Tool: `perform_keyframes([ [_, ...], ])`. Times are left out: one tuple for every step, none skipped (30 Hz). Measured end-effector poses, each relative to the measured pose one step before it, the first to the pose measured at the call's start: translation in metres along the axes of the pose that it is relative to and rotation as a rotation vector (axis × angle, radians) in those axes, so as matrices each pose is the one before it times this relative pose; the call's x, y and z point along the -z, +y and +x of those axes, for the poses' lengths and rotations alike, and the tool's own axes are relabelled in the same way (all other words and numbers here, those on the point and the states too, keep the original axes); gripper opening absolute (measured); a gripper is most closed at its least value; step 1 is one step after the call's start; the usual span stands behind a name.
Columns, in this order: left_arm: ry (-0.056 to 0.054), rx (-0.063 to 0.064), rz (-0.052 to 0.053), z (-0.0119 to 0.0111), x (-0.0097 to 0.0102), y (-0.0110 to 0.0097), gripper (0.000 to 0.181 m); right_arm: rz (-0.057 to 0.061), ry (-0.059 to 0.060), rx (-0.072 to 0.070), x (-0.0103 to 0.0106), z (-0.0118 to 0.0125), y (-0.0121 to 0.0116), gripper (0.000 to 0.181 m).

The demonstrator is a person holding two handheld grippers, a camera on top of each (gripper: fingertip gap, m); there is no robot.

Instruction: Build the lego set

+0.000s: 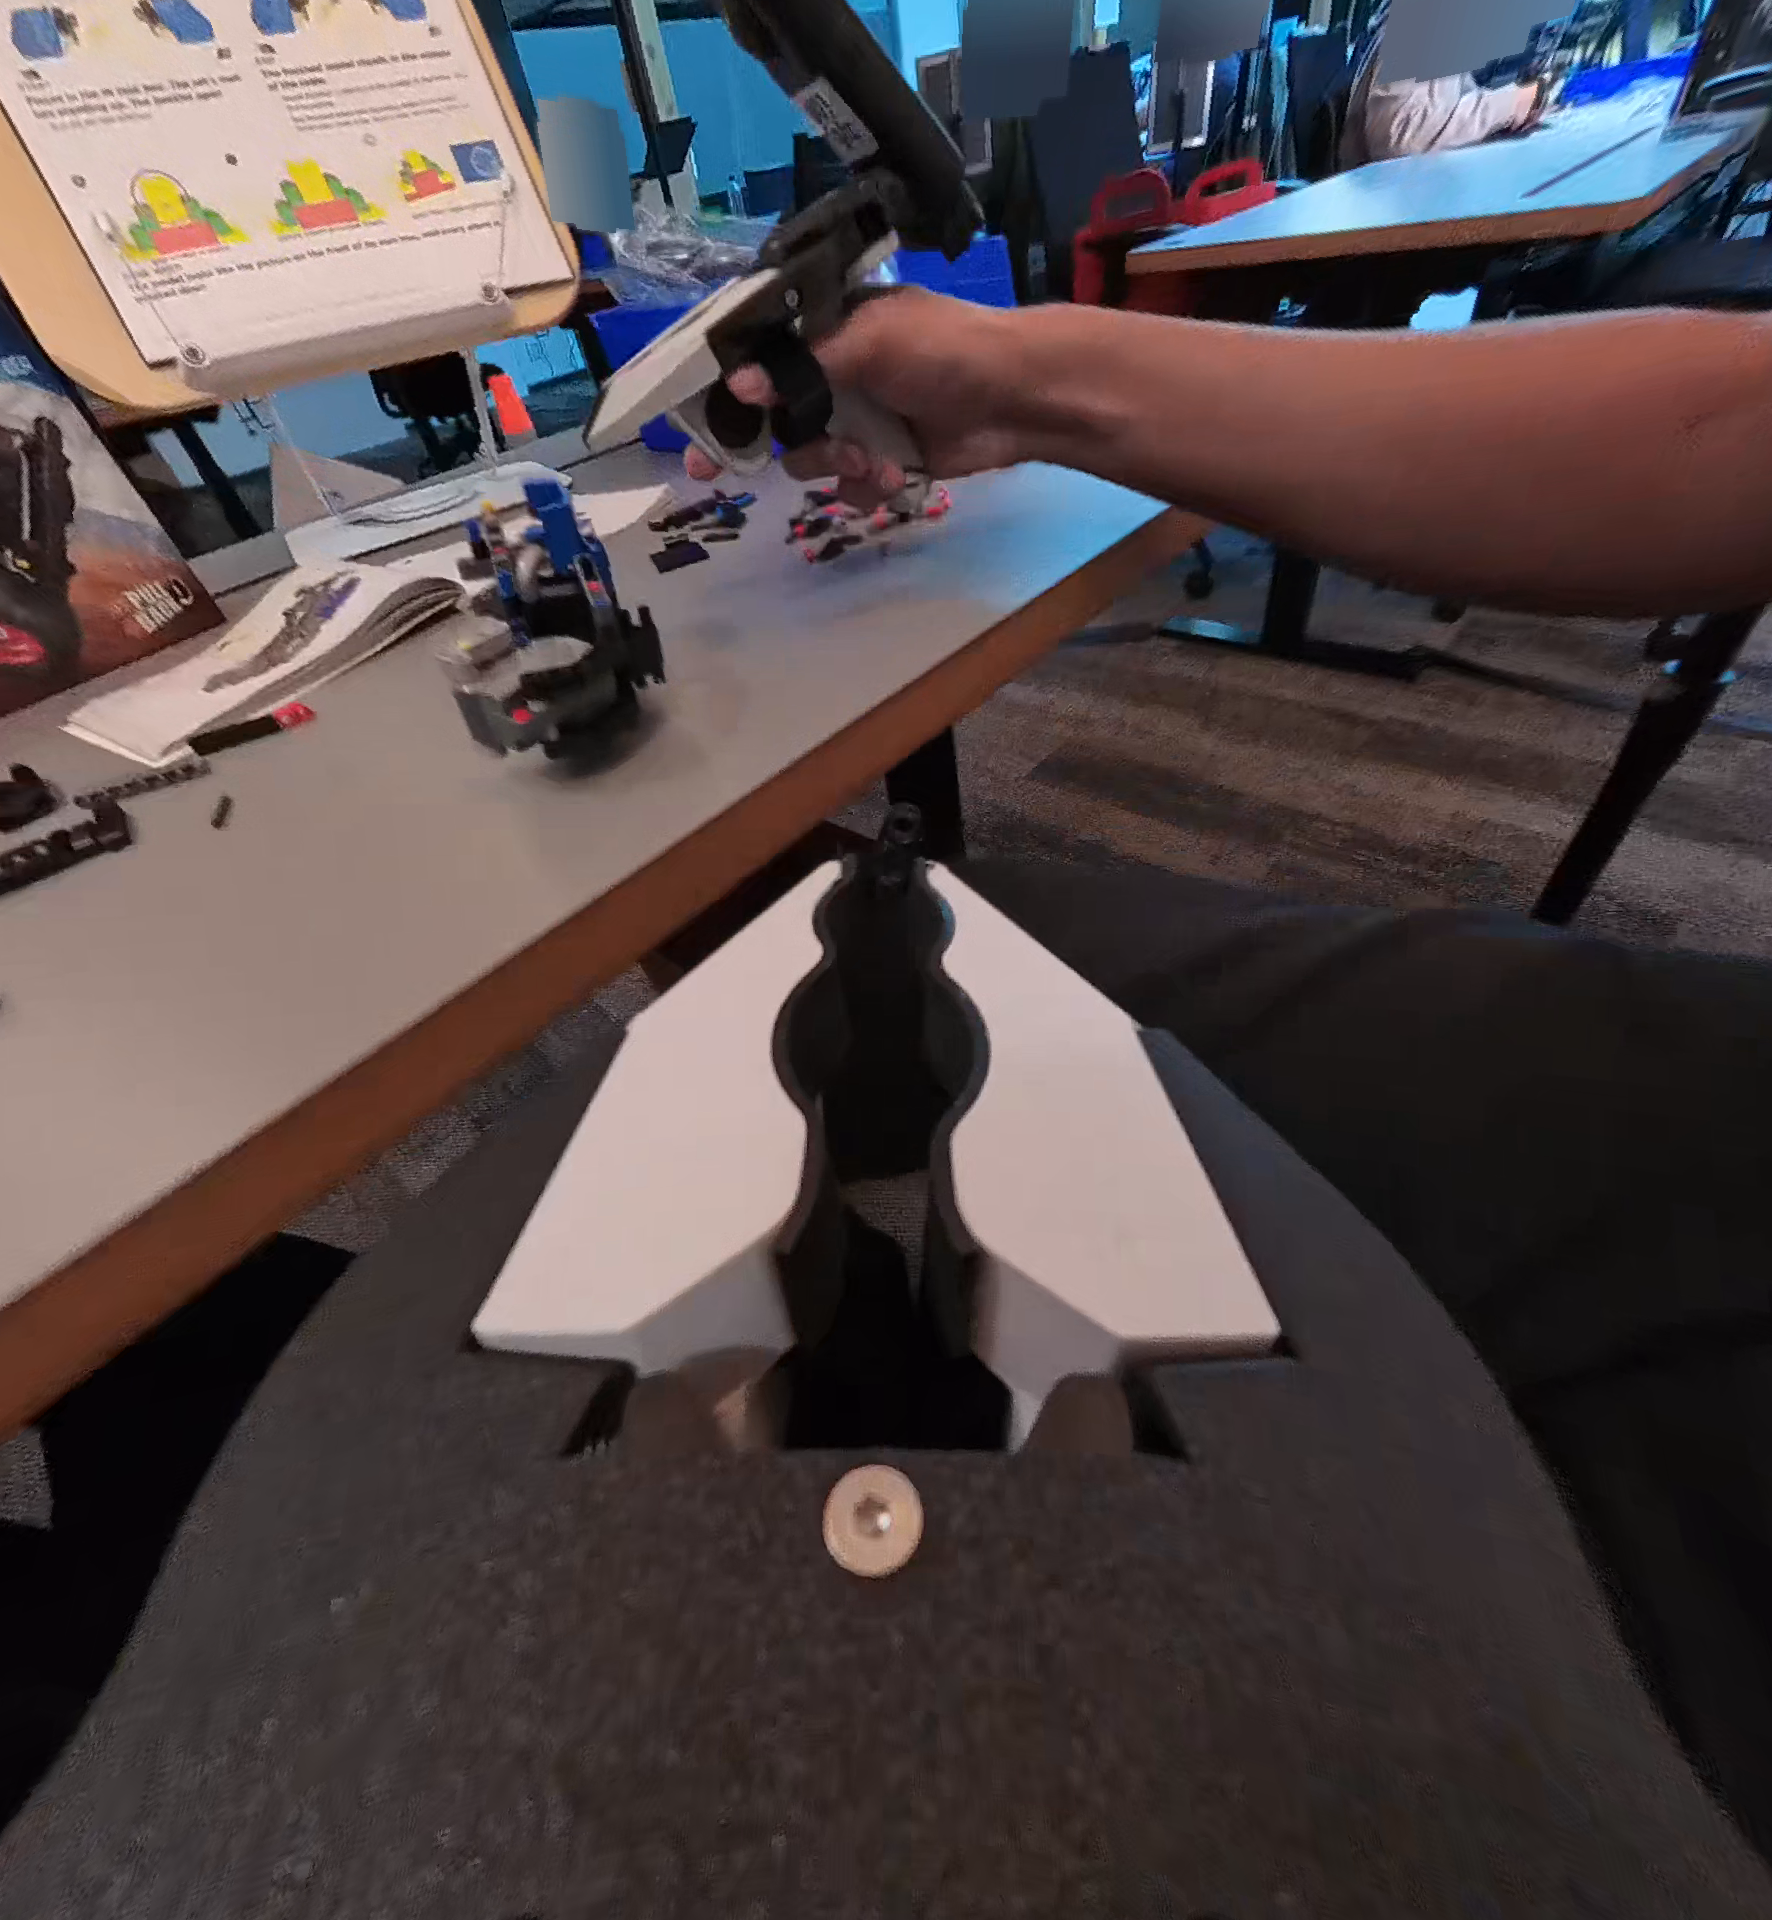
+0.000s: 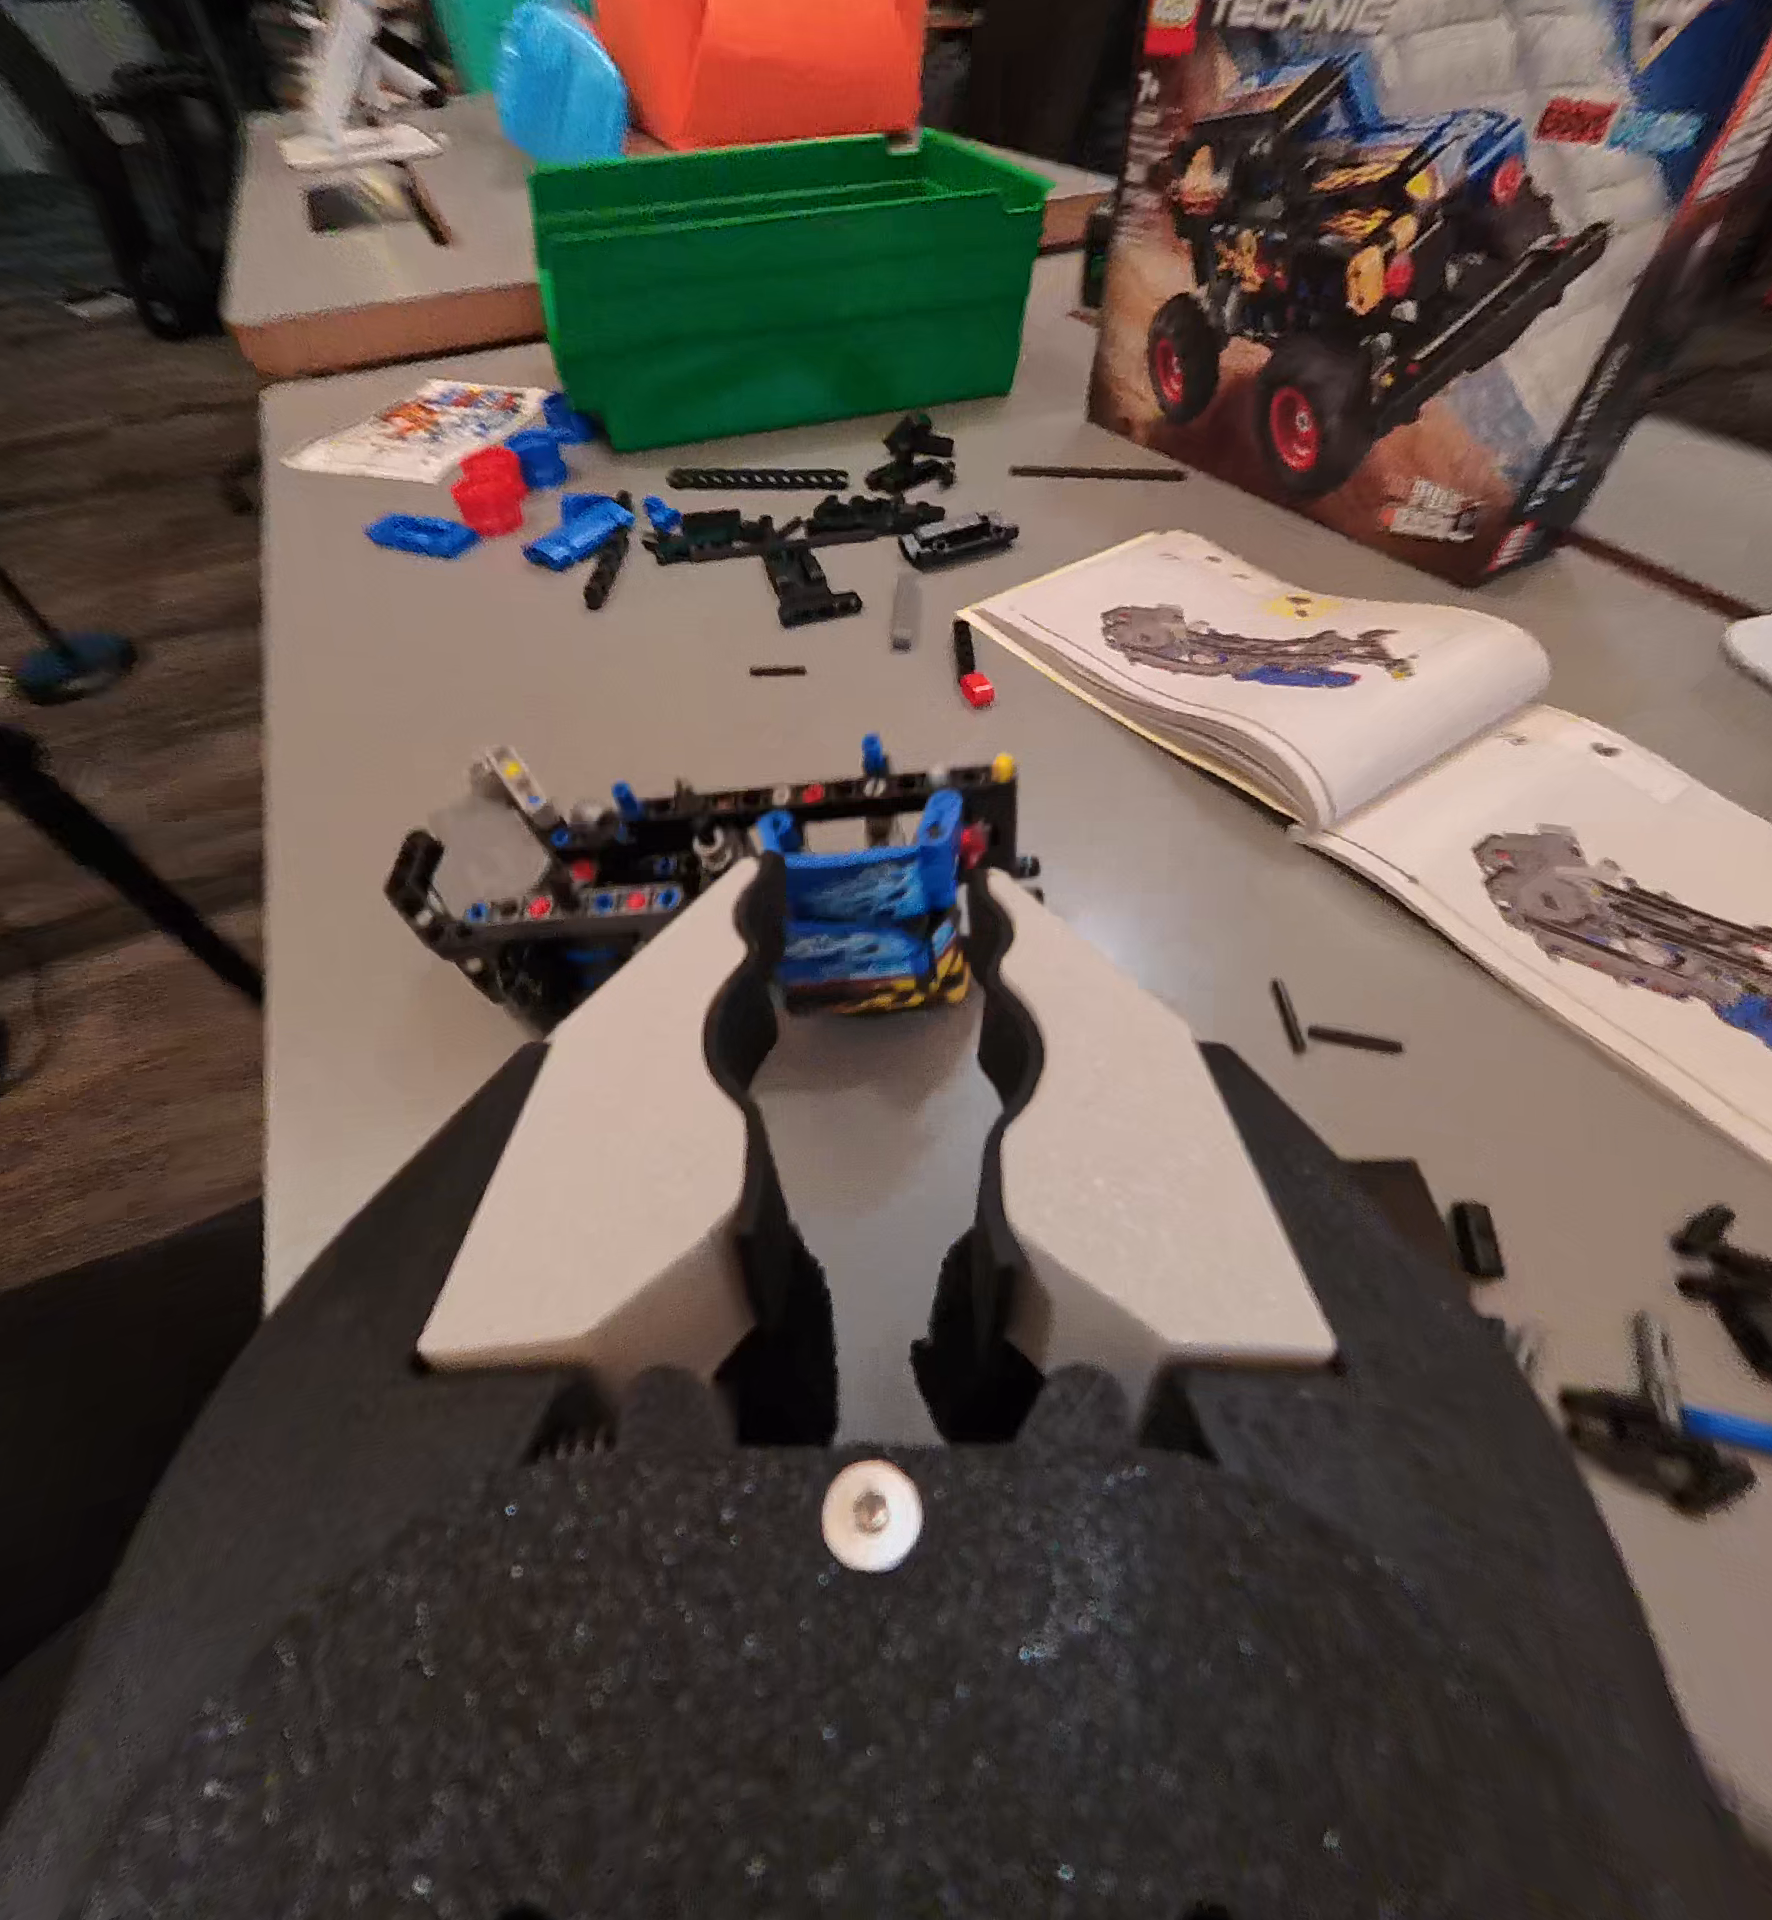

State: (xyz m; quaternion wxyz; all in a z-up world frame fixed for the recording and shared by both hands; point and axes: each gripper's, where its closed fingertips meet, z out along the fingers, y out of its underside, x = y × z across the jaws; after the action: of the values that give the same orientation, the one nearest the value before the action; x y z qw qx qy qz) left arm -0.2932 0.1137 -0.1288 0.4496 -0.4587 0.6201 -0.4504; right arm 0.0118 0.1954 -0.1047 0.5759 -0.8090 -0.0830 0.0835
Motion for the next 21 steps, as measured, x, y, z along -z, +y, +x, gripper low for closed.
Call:
perform_keyframes([
  [-0.0021,0.0017,-0.0071,-0.00764,-0.00686,-0.0048,0.009,-0.0219,-0.0635,-0.0473,-0.00224,0.00574,-0.00471,0.035],
  [0.0037,0.0148,-0.0036,-0.00731,-0.00716,-0.00465,0.008,-0.0457,-0.085,-0.0628,-0.00202,0.00339,-0.00215,0.037],
  [0.0103,0.0226,0.0007,-0.00637,-0.00747,-0.00444,0.006,-0.0576,-0.1042,-0.0757,-0.00191,0.00071,-0.00113,0.045],
  [0.012,0.0244,-0.0008,-0.00587,-0.00745,-0.00357,0.01,-0.0585,-0.0723,-0.0796,-0.00187,0.00542,-0.00185,0.049],
  [0.008,0.0253,-0.003,-0.00576,-0.00717,-0.00262,0.006,-0.0426,-0.0573,-0.0672,-0.00198,0.00719,-0.00375,0.05],
  [0.007,0.0259,-0.0039,-0.00523,-0.00639,-0.00181,0.006,-0.0413,-0.0581,-0.0471,-0.00216,0.00601,-0.00306,0.05],
  [0.0135,0.0183,-0.0056,-0.00321,-0.00581,-0.00125,0.006,-0.0594,-0.0594,-0.0322,-0.00292,0.00492,-0.00002,0.051],
  [0.0131,0.0069,-0.0116,-0.00236,-0.00527,-0.00033,0.006,-0.0776,-0.051,-0.0293,-0.00411,0.00545,0.00377,0.053],
  [0.0034,-0.0006,-0.0197,-0.00306,-0.00501,0.00071,0.006,-0.0807,-0.0406,-0.0293,-0.00558,0.00665,0.00454,0.06],
  [0.0,-0.0044,-0.0242,-0.00303,-0.0047,0.0012,0.005,-0.0668,-0.0412,-0.0337,-0.00593,0.00559,0.0029,0.065],
  [0.0006,0.001,-0.0235,-0.00255,-0.00465,0.00117,0.005,-0.0507,-0.0455,-0.0178,-0.00584,0.00326,0.00201,0.065],
  [0.0035,0.015,-0.0205,-0.00183,-0.00479,0.00101,0.005,-0.0391,-0.0383,0.0033,-0.00483,0.00289,0.00074,0.069],
  [0.0108,0.0185,-0.0266,-0.00062,-0.00514,0.00202,0.005,-0.0102,-0.0406,0.0,-0.00279,0.00082,-0.00257,0.071],
  [0.0041,0.0068,-0.0313,-0.00208,-0.00502,0.00245,0.005,0.0032,-0.0263,0.0119,-0.00175,0.00115,-0.00294,0.07],
  [-0.0203,-0.0087,-0.0258,-0.00605,-0.00513,0.00142,0.005,0.0037,-0.0282,0.0167,-0.00195,-0.0002,-0.00225,0.07],
  [-0.0372,-0.0158,-0.023,-0.00855,-0.00556,0.00094,0.005,-0.0034,-0.0309,0.0156,-0.00233,-0.00115,-0.00085,0.069],
  [-0.03,-0.0072,-0.0268,-0.00722,-0.0068,0.00136,0.005,-0.0163,-0.0276,0.0087,-0.00256,-0.001,0.00076,0.07],
  [0.0002,0.0071,-0.0233,-0.00211,-0.00776,0.00116,0.005,-0.0125,-0.0259,0.0062,-0.00169,-0.00123,-0.00022,0.071],
  [0.0226,0.017,-0.0149,0.00181,-0.00788,0.00004,0.005,-0.0076,-0.0157,-0.0013,-0.00086,0.00019,-0.00106,0.069],
  [0.0165,0.0194,-0.0143,0.00076,-0.00719,-0.00033,0.005,-0.0069,-0.0213,-0.005,-0.0013,-0.00072,-0.00128,0.069],
  [-0.0013,0.0147,-0.01,-0.00223,-0.00597,-0.00118,0.005,-0.0079,-0.0272,-0.0148,-0.00234,-0.00195,-0.00059,0.069],
])
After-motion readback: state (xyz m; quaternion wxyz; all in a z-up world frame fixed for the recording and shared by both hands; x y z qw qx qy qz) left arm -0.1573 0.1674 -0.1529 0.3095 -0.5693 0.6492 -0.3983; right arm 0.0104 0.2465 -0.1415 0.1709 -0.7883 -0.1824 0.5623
